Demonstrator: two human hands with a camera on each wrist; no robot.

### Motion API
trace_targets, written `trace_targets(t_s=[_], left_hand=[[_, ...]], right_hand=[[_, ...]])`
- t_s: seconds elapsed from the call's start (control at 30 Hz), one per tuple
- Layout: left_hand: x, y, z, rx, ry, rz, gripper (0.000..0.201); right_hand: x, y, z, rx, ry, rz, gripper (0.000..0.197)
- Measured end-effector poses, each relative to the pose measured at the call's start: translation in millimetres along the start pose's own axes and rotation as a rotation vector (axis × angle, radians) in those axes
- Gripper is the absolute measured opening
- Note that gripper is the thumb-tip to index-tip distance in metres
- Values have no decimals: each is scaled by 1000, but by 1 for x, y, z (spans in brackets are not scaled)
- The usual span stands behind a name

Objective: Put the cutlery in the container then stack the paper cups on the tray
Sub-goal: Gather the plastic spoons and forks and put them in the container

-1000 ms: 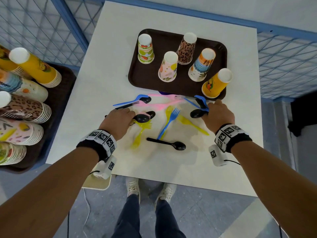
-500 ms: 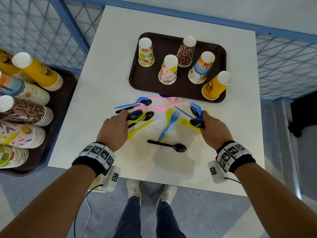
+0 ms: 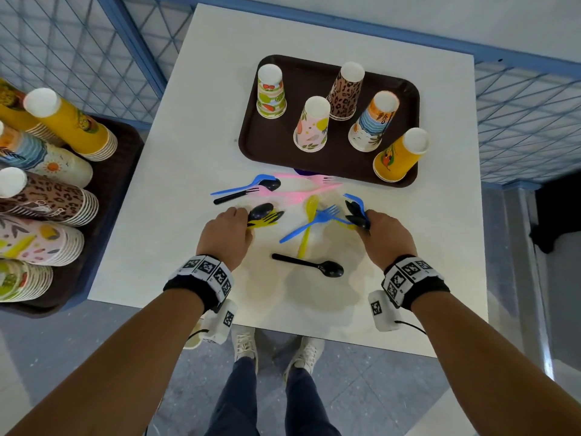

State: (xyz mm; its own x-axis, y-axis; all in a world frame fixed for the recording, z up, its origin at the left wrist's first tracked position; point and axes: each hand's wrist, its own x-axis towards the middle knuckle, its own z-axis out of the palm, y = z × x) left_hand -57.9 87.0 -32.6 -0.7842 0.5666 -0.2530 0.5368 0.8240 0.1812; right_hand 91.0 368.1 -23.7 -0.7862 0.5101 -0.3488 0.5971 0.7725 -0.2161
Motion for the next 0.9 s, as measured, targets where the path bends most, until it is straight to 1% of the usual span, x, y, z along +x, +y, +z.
trace_targets(t_s=[0.1,0.17,0.23,0.3,0.37,0.43,0.5,0.57,0.6,0.63,0.7,0.77,0.83,0.9], left_hand=[[-5,-8,-3,-24,68,-5,22],[-10,-9,-4,-50,107,-10,24],[-16,0,-5,-60,124,55,24],[-21,18,-9,-110,100,131,16],[-24,41,-10,-135,58,167,12],[-24,59,-6,-105,46,231,19],[-24,72,2,-73,31,264,35],[-22,83,10,-57,-55,221,55],[-21,89,13,-72,-79,185,60],[-19,94,16,-107,-87,140,60],[-11,106,20,-205,-72,27,49],[2,115,21,-239,-62,-54,40],[15,121,22,-206,-65,-85,33],[24,122,22,-167,-62,-85,23]], right_hand=[[-4,7,-7,7,37,3,24],[-6,12,-9,-16,49,1,26],[-8,14,-11,10,59,6,30],[-9,13,-12,78,67,21,33],[-8,12,-12,81,63,21,35],[-5,11,-13,51,42,25,39],[-4,12,-14,16,11,36,43],[-3,12,-16,2,8,34,45],[-4,13,-17,20,16,31,45],[-5,13,-18,47,21,29,45],[-7,13,-21,90,19,27,44],[-10,15,-23,148,10,48,41],[-12,19,-23,227,10,79,38],[-15,24,-23,282,10,99,36]])
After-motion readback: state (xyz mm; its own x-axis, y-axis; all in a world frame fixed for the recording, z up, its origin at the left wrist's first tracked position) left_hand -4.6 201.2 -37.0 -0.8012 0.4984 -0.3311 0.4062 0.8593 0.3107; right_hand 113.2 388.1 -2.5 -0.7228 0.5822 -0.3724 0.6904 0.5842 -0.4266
